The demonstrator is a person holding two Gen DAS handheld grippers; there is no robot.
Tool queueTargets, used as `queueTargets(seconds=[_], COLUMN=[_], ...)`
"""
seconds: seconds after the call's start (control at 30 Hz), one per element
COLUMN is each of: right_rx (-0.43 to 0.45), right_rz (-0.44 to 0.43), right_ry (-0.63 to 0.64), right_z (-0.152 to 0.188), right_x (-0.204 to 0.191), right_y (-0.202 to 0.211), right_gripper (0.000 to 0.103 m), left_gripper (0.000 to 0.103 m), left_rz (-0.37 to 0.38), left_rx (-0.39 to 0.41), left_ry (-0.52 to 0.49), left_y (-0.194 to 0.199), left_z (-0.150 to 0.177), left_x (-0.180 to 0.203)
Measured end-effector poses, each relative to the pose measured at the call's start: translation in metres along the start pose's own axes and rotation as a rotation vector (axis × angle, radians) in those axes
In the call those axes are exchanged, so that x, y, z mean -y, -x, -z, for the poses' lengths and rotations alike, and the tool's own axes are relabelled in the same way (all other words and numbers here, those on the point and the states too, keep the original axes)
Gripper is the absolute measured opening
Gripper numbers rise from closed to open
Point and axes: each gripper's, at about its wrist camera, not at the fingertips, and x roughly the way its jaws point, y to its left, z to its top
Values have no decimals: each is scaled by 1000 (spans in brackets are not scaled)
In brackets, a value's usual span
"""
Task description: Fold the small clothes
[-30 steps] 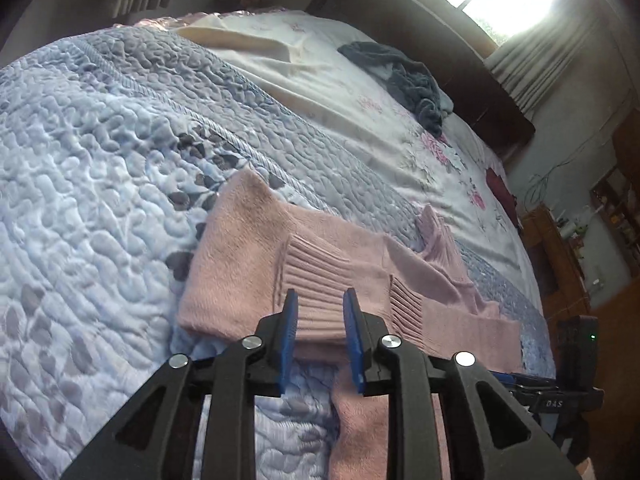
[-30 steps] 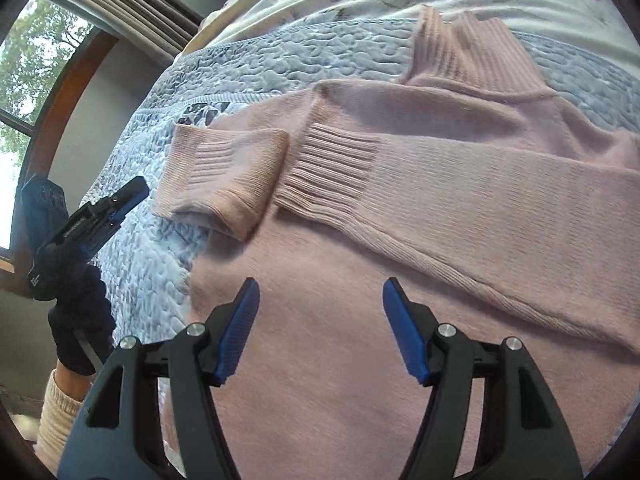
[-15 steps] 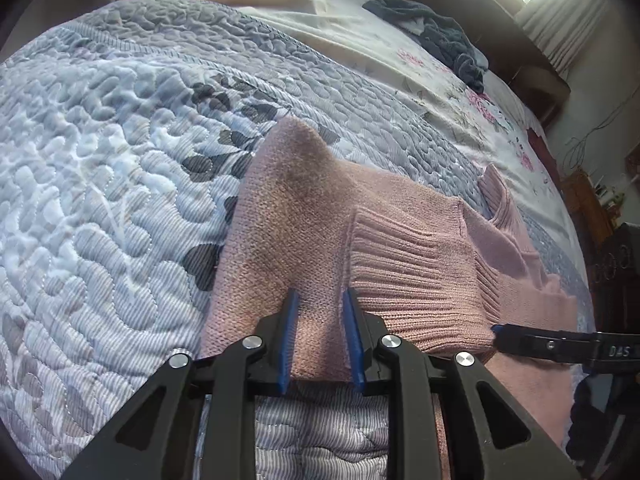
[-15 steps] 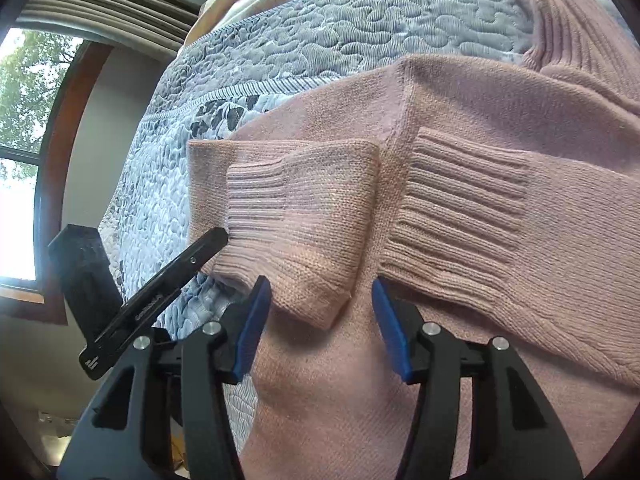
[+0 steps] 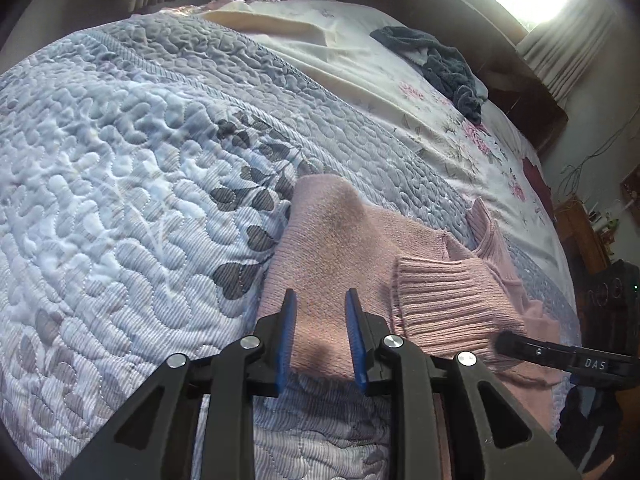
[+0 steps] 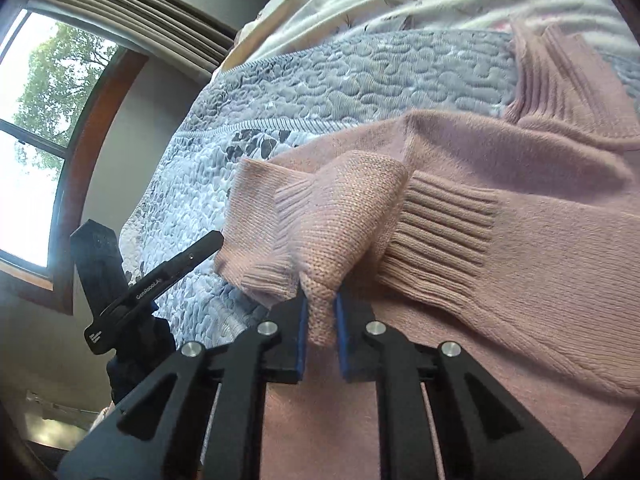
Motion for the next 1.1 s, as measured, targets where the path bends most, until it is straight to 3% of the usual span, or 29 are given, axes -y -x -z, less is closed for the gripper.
queueTargets(seconds=[0.23,0.4,0.6,0.7,0.8,0.97,1.1], right_rx=[106,134,139,108,65,151,165], right_rz=[119,192,269,279,326,438,456], right_ry=[10,-43,-111,-135,-125,-40,69], right_z=[14,23,38,44,48,46,35], right_x=[50,100,146,160,163,137,103], right_y=[79,109,115,104,94,113,106], right_gripper=[11,11,11,12,19,31,38], left_gripper=[29,29,29,29,29,29,30], left_rz=[28,25,7,-42,-74,-41,2], left_rx=[-34,-49,-87,-104,-106,-87,-70], left_ry=[-80,-142,-176,-217,-254,-224,-268], left_y=[-21,-40,-65,-78,-83,-65,-57], left_z=[14,25,34,39,40,33,33], left_x=[50,86,109,116,119,122,145])
